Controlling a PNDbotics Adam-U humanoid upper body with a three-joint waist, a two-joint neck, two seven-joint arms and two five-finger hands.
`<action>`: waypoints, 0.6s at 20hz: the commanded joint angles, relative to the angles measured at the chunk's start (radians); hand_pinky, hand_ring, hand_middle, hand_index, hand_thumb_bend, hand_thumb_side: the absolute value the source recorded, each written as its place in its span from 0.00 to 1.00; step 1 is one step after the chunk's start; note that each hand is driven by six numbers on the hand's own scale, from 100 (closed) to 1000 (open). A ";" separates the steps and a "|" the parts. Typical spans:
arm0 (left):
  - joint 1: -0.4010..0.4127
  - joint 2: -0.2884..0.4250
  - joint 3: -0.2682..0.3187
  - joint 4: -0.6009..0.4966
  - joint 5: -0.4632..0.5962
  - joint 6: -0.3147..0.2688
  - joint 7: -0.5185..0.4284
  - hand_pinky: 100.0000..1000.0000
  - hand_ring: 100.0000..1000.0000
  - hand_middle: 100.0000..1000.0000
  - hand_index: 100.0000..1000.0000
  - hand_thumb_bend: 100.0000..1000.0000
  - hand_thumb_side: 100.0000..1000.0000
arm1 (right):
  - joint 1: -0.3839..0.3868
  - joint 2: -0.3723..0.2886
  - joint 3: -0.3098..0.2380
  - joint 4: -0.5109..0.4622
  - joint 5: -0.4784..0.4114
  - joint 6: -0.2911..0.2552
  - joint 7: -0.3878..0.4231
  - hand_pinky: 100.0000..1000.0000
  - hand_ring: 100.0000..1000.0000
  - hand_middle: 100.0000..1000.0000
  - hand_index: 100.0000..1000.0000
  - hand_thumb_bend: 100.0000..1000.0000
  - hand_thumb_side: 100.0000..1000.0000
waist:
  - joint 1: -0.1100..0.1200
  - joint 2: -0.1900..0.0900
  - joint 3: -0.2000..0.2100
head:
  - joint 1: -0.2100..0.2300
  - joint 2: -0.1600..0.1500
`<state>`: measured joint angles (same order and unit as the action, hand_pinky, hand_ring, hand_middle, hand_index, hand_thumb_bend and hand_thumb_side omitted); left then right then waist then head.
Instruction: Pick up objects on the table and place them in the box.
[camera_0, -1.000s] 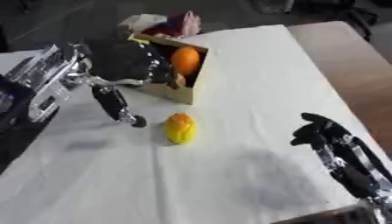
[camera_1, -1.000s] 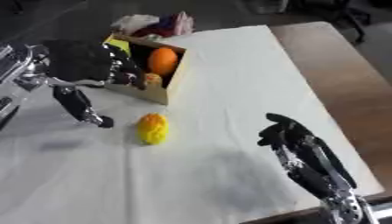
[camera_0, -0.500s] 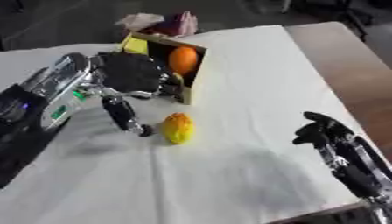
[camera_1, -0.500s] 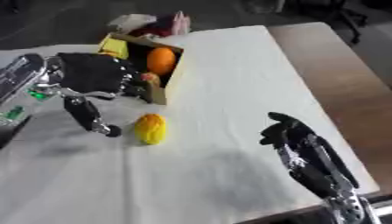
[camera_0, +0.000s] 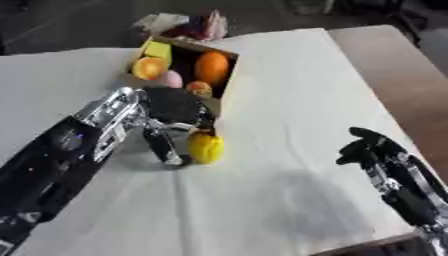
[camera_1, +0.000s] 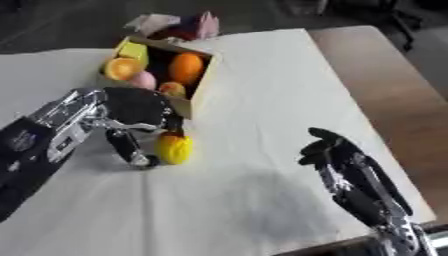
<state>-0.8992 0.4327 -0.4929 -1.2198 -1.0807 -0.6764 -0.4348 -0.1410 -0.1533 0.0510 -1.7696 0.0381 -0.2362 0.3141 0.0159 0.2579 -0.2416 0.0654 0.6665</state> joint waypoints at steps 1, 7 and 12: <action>-0.016 0.006 0.046 -0.020 0.027 -0.033 0.000 0.62 0.43 0.40 0.55 0.00 0.16 | -0.010 -0.004 -0.002 -0.017 -0.002 -0.003 -0.001 0.67 0.58 0.57 0.87 0.00 0.54 | -0.005 -0.014 0.001 | 0.000 -0.014; -0.036 0.089 0.125 -0.129 0.129 0.060 0.104 0.60 0.41 0.36 0.52 0.00 0.14 | -0.006 -0.007 -0.008 -0.014 0.005 -0.001 -0.007 0.67 0.58 0.57 0.87 0.00 0.54 | 0.000 -0.015 0.012 | -0.012 -0.016; -0.064 0.156 0.243 -0.045 0.155 0.150 0.194 0.62 0.43 0.39 0.56 0.00 0.12 | -0.002 -0.008 -0.009 -0.012 0.007 0.000 -0.011 0.67 0.58 0.57 0.87 0.00 0.55 | -0.002 -0.018 0.022 | -0.022 -0.015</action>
<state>-0.9391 0.5536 -0.2893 -1.2740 -0.9299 -0.5456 -0.2635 -0.1394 -0.1531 0.0494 -1.7693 0.0409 -0.2370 0.3072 0.0162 0.2582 -0.2191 0.0476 0.6659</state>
